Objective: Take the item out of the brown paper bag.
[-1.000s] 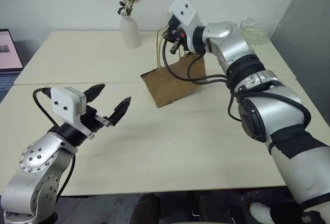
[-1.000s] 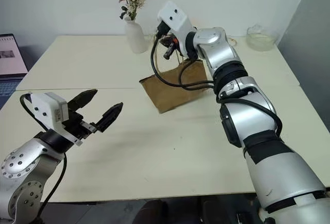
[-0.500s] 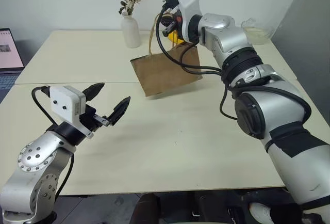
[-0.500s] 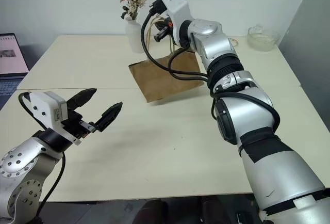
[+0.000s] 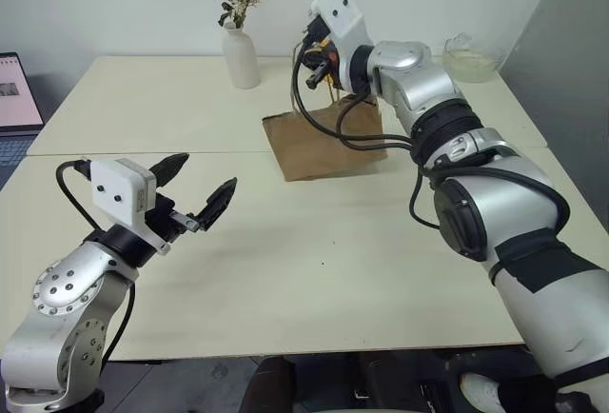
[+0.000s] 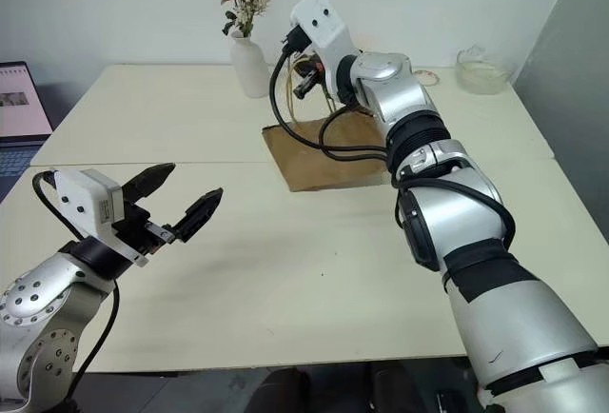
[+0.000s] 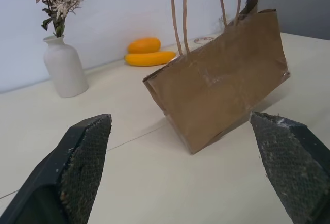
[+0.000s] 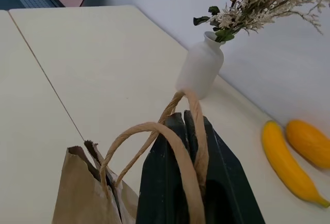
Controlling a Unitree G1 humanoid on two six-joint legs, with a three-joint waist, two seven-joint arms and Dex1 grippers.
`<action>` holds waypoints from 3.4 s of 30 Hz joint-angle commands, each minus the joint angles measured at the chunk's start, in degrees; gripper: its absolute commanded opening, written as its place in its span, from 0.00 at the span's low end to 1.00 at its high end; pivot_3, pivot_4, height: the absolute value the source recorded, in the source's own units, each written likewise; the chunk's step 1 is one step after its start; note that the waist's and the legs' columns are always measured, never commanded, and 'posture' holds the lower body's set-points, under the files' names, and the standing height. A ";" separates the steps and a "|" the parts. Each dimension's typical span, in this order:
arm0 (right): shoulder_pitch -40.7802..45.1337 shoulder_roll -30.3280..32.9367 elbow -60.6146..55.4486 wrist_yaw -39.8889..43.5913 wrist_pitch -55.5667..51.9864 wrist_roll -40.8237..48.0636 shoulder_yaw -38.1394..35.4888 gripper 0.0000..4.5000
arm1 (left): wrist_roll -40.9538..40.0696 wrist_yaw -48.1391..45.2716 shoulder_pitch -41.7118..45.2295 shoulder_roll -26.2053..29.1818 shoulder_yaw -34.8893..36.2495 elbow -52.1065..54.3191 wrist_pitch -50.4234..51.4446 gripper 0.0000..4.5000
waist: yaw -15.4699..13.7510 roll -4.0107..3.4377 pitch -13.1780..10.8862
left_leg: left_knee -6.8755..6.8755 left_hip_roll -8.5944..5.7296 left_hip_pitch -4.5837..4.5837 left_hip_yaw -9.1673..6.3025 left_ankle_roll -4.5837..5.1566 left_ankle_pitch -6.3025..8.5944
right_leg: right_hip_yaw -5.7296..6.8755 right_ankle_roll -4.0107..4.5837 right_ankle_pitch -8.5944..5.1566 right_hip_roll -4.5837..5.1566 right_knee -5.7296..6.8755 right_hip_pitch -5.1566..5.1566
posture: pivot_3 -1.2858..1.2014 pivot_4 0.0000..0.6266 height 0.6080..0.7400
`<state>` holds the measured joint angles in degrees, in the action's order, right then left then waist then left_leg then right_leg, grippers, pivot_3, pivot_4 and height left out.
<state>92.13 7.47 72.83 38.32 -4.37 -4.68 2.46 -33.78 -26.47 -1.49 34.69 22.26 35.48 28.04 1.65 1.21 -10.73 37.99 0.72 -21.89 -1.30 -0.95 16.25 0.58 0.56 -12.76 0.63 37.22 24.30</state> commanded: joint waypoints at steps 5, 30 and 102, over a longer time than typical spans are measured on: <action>-0.12 1.59 -3.92 1.60 1.69 -0.58 0.68 0.01 | -2.90 -2.29 -2.79 1.37 2.38 4.01 0.37 1.00 | 0.01 0.00 0.00 | 0.00 0.00 0.01 0.01 0.00 0.00 | -0.01 0.00 0.00 0.00 0.00 0.00 | 0.52 0.24 1.00; -2.65 4.40 -3.12 2.21 3.42 -4.12 3.89 0.35 | -3.90 -2.21 -0.15 1.47 0.06 3.60 1.19 1.00 | 0.00 0.00 0.00 | 0.02 0.00 0.02 0.01 0.00 0.00 | -0.02 0.00 0.00 -0.01 0.01 -0.01 | 0.52 0.24 1.00; -83.57 33.02 -118.14 -4.06 -47.70 37.51 -15.39 1.00 | 29.98 -60.91 49.30 -2.58 -27.09 -73.07 -31.01 0.00 | -1.71 0.16 0.06 | 0.64 -0.03 -0.15 -0.01 0.04 0.01 | 0.15 -0.44 -0.12 -0.42 0.22 -0.16 | 0.52 0.24 1.00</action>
<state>8.85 39.04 -44.20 32.71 -52.99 31.56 -9.66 -0.95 -87.06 46.85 30.93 -6.45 -43.87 -5.03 -0.06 1.37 -10.67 38.74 0.69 -22.10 -1.33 -0.90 16.26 0.75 0.12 -12.88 0.21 37.50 24.15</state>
